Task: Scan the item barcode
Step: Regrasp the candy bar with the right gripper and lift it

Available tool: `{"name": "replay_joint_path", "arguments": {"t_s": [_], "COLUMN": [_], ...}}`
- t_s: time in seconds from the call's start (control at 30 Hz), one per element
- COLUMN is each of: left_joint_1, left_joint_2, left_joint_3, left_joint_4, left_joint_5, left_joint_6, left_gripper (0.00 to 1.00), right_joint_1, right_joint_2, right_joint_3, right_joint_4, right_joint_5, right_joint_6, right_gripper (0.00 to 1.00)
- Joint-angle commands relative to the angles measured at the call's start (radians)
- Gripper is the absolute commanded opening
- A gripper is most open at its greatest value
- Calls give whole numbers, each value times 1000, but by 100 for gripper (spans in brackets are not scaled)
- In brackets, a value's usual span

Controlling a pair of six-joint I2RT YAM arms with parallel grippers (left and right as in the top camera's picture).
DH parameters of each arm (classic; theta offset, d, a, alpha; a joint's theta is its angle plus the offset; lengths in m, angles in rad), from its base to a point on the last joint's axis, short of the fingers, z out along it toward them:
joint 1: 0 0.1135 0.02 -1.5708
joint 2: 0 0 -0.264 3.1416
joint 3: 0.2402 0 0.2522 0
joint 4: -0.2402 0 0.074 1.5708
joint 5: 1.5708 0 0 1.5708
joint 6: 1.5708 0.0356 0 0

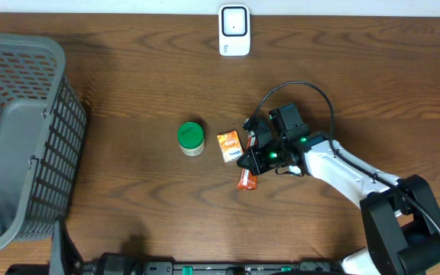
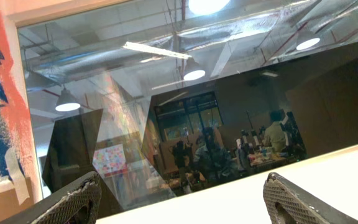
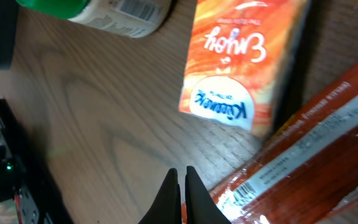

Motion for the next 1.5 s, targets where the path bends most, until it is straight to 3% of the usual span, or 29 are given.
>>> {"name": "replay_joint_path", "arguments": {"t_s": [0.0,0.23,0.5,0.6,0.67,0.7,0.73,0.9,0.93,1.0,1.1,1.47], "left_joint_1": [4,4,4,4,4,4,4,4,4,4,4,4], "left_joint_2": [-8,-8,-8,-8,-8,-8,-8,-8,-8,-8,-8,-8], "left_joint_3": [-15,-15,-15,-15,-15,-15,-15,-15,-15,-15,-15,-15], "left_joint_4": [19,20,20,19,19,19,19,19,19,19,19,19], "left_joint_5": [13,13,13,13,13,12,13,13,13,13,13,13], "left_joint_6": [-5,-5,-5,-5,-5,-5,-5,-5,-5,-5,-5,-5], "left_gripper": [84,84,84,84,84,84,84,84,84,84,84,84], "right_joint_1": [-10,-10,-14,-16,-21,-27,-35,-84,-84,-84,-84,-87], "right_joint_2": [2,34,187,156,103,61,2,-209,-239,-246,-208,32], "right_joint_3": [-46,-141,-145,-133,-114,-101,-82,-51,-51,-51,-51,-14], "right_joint_4": [45,214,262,266,262,250,209,18,-21,-60,-95,-19], "right_joint_5": [-27,-26,2,-123,-207,-227,-227,14,98,176,226,214], "right_joint_6": [-37,11,62,59,58,62,61,23,-11,-53,-132,-176], "right_gripper": [1,1,1,1,13,26,45,81,92,99,99,96]}}
